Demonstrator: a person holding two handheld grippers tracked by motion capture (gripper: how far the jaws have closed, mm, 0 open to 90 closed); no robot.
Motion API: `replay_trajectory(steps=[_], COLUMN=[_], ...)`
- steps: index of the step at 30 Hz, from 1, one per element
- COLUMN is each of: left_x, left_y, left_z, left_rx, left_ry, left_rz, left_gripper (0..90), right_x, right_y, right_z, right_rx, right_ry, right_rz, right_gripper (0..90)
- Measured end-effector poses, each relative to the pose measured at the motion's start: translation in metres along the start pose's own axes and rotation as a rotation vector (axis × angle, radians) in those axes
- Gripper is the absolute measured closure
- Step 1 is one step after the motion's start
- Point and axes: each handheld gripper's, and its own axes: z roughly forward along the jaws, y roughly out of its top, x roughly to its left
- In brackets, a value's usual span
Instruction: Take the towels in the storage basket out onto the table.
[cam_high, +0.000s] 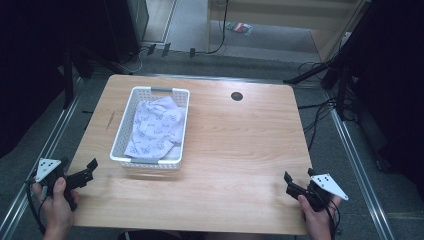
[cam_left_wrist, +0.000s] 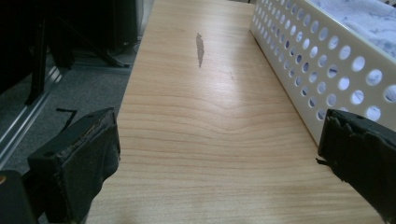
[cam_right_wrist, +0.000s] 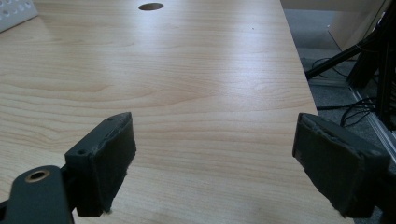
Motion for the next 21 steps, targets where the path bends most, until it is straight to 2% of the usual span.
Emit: replay_trajectory(steps=[2,6,9,11,12,14,16,19,21], left_x=[-0.001,0.001,0.000,0.000,-0.001,-0.003,-0.006,-0.012,-0.016], left_y=[0.000,0.001,0.004,0.008,0.011,0.016,0.021,0.028,0.033], left_z=[-0.001,-0.002,-0.004,-0.008,-0.009,-0.012,-0.014,-0.016,-0.017], left_rx=[-0.019,-0.054,-0.049,-0.018,-0.007,-0.009,-0.005,0.009,0.015], left_ry=[0.007,0.004,0.025,-0.025,-0.038,-0.059,-0.067,-0.047,-0.047], left_rz=[0.007,-0.007,-0.008,-0.003,0.000,-0.006,0.010,0.060,0.069], left_gripper=[0.0,1.3,14.5,11.9,1.9,0.0,0.0,0.0,0.0], right_x=[0.000,0.000,0.000,0.000,0.000,0.000,0.000,0.000,0.000], right_y=[0.000,0.000,0.000,0.000,0.000,0.000,0.000,0.000,0.000], right_z=[0.000,0.000,0.000,0.000,0.000,0.000,0.000,0.000,0.000], right_rx=[0.000,0.000,0.001,0.004,0.004,0.003,0.002,0.003,0.005], right_ry=[0.000,0.001,0.000,0.000,0.001,0.001,0.001,0.000,-0.001], right_rz=[-0.003,0.000,0.003,0.002,0.002,0.001,0.000,0.001,0.001], right_gripper=[13.5,13.5,13.5,13.5,13.5,13.5,13.5,13.5,13.5])
